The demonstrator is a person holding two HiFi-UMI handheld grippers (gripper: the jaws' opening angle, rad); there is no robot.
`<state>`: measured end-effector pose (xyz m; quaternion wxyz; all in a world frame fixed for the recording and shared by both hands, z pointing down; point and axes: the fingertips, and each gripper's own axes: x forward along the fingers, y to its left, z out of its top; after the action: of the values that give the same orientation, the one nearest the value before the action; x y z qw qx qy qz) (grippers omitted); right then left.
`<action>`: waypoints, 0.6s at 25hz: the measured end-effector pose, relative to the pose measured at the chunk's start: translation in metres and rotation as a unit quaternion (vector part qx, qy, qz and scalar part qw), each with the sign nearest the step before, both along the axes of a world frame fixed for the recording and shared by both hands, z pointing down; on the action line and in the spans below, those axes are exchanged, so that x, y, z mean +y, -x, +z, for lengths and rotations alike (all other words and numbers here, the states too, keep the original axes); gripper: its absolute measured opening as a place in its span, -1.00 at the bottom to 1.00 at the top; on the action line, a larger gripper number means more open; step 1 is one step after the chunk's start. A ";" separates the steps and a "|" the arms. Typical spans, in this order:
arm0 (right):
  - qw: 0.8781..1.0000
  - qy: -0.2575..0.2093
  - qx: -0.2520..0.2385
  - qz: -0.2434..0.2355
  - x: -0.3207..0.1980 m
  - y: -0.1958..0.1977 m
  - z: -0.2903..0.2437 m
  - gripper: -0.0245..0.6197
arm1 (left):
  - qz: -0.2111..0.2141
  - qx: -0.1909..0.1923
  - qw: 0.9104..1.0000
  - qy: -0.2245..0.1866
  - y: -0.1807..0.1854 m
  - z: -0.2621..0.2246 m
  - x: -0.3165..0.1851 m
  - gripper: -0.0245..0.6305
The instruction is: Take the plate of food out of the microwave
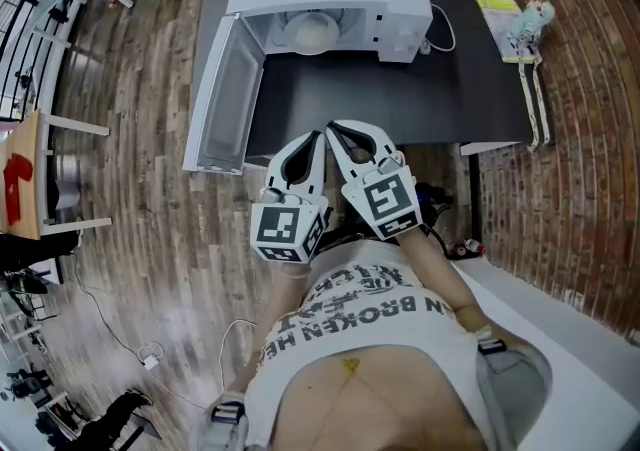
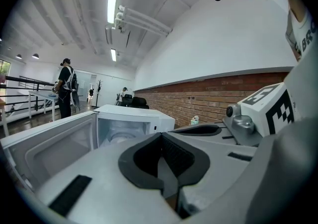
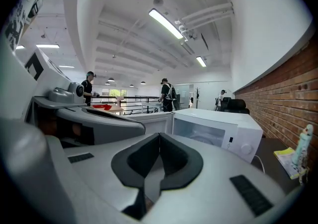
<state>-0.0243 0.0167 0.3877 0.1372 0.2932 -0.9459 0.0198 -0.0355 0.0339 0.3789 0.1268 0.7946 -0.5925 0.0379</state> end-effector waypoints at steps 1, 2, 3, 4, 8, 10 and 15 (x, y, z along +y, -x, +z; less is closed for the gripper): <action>1.000 0.000 0.000 -0.003 -0.006 -0.002 0.001 -0.90 | -0.002 -0.003 1.000 0.001 -0.002 0.001 -0.004 -0.90; 1.000 0.000 0.000 -0.007 -0.011 -0.004 0.001 -0.90 | -0.004 -0.006 1.000 0.002 -0.004 0.002 -0.008 -0.90; 1.000 0.003 -0.003 -0.011 -0.016 -0.005 0.002 -0.90 | -0.007 -0.007 1.000 0.004 -0.006 0.004 -0.011 -0.90; 1.000 0.006 -0.007 -0.015 -0.020 -0.007 0.004 -0.90 | -0.010 -0.007 1.000 0.005 -0.008 0.006 -0.015 -0.90; 1.000 0.010 -0.011 -0.026 -0.033 -0.007 0.009 -0.90 | -0.017 -0.005 1.000 0.007 -0.012 0.011 -0.028 -0.90; 0.999 0.010 -0.011 -0.028 -0.039 -0.005 0.009 -0.90 | -0.019 -0.005 1.000 0.007 -0.011 0.011 -0.034 -0.90; 0.999 0.013 -0.012 -0.029 -0.053 0.001 0.010 -0.90 | -0.019 -0.002 1.000 0.010 -0.004 0.014 -0.050 -0.90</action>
<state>-0.0258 -0.0367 0.3976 0.1302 0.2637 -0.9553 0.0313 -0.0318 -0.0166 0.3930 0.1340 0.7821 -0.6071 0.0427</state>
